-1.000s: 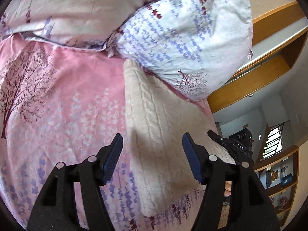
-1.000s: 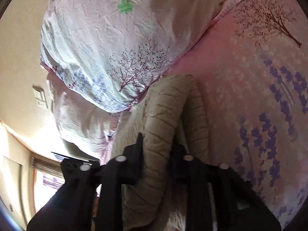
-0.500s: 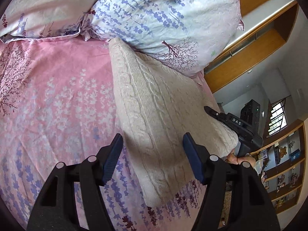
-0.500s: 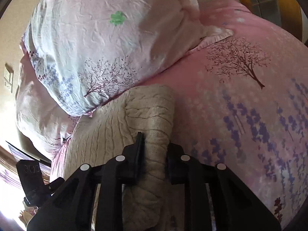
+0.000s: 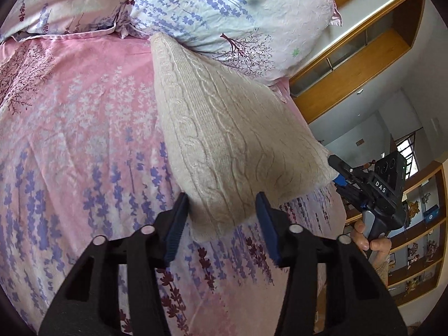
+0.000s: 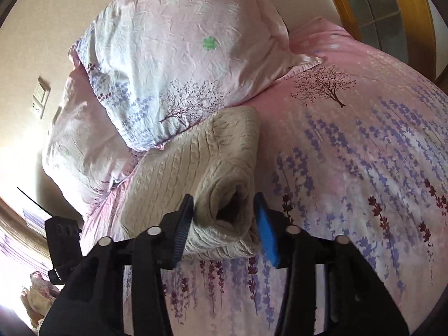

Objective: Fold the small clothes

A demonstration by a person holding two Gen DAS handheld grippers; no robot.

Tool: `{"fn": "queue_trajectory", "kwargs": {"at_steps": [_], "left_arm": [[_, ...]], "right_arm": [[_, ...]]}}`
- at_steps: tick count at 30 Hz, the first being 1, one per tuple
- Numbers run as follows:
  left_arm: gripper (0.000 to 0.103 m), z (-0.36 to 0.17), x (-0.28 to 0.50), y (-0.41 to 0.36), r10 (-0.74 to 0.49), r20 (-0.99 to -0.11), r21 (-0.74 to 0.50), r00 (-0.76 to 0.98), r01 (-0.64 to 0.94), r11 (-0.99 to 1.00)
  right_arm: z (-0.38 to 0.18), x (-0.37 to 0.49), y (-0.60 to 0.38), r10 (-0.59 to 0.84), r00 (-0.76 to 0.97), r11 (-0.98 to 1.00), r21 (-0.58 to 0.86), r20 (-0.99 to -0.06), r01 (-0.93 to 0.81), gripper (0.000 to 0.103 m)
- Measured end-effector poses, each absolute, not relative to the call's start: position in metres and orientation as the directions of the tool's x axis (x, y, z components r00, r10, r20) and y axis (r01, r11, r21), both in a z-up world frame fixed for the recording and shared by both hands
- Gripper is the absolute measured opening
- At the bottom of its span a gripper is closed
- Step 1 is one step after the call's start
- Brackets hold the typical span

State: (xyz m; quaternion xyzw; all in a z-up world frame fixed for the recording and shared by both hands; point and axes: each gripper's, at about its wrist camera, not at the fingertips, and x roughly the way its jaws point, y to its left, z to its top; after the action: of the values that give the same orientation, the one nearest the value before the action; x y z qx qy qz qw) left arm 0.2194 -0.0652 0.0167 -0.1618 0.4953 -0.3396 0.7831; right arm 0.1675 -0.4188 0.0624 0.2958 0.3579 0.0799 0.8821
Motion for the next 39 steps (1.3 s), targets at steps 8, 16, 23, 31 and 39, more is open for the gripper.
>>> {"fn": "queue_trajectory", "kwargs": {"at_steps": [8,16,23,31,39], "left_arm": [[0.013,0.018,0.223,-0.038,-0.747,-0.608,-0.624,0.269,0.419,0.659],[0.012,0.006,0.217,-0.04,-0.721,-0.64,-0.581,0.265,0.447,0.68],[0.042,0.027,0.209,-0.041,-0.652,-0.669,-0.461,0.356,0.49,0.74],[0.077,0.053,0.24,-0.058,-0.492,-0.709,-0.31,0.505,0.404,0.861],[0.077,0.047,0.264,-0.092,-0.391,-0.76,-0.207,0.52,0.377,0.903]], "right_arm": [[0.088,0.144,-0.414,0.357,0.801,0.813,0.582,-0.481,-0.013,0.011],[0.035,0.153,-0.421,0.283,0.716,0.838,0.528,-0.638,0.14,0.01],[0.056,0.151,-0.429,0.337,0.722,0.797,0.592,-0.604,0.123,0.054],[0.052,0.212,-0.456,0.399,0.712,0.665,0.717,-0.578,0.209,0.067],[0.051,0.248,-0.439,0.358,0.715,0.742,0.648,-0.6,0.173,0.01]]}}
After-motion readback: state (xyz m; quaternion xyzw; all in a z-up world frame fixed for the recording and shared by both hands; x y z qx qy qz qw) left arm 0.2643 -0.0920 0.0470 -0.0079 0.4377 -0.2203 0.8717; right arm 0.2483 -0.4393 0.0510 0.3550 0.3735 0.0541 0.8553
